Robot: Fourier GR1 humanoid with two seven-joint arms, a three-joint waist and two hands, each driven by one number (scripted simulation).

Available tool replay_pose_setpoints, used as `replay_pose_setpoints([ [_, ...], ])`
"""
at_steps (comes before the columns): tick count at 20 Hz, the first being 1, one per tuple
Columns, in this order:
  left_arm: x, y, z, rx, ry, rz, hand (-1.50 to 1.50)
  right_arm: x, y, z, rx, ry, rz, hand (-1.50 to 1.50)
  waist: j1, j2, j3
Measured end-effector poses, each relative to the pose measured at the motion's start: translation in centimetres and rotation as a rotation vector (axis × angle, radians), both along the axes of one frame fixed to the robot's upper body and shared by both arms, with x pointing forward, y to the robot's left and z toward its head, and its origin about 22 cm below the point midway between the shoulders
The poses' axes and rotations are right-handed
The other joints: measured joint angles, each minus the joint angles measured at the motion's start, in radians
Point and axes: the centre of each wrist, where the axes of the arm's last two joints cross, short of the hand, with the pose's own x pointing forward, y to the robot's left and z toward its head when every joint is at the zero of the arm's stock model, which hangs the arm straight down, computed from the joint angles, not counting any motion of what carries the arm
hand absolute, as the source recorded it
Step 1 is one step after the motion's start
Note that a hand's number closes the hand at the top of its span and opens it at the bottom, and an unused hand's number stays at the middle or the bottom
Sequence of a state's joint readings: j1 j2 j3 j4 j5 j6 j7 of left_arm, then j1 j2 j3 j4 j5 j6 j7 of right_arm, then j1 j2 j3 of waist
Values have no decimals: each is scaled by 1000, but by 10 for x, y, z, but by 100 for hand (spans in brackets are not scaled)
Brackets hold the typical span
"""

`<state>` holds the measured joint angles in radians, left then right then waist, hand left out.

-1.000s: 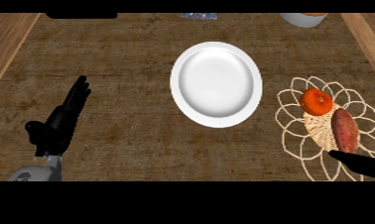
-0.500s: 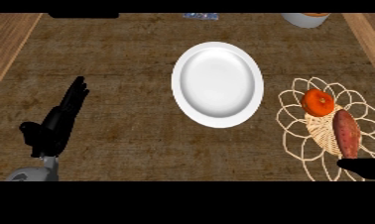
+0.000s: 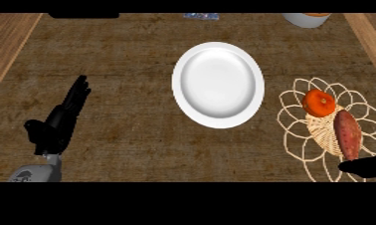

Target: Pick the sweet potato from the placemat and place it in the plate

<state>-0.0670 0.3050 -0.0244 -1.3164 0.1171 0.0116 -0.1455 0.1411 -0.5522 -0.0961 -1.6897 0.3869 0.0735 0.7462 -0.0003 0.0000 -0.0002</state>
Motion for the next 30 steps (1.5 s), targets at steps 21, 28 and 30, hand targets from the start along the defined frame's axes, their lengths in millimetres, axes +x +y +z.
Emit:
replay_pose_setpoints([
  [21,-5,-1,2,-3,6,3,0,28,-25,-68,-12,75,49,150,1,-5,-11],
  [28,-4,-6,8,-2,1,0,0,32,-25,-73,-43,36,79,150,-4,-8,-17],
  [30,-6,-6,5,1,-1,5,0,33,-21,-71,-69,3,102,150,-3,-6,-14],
])
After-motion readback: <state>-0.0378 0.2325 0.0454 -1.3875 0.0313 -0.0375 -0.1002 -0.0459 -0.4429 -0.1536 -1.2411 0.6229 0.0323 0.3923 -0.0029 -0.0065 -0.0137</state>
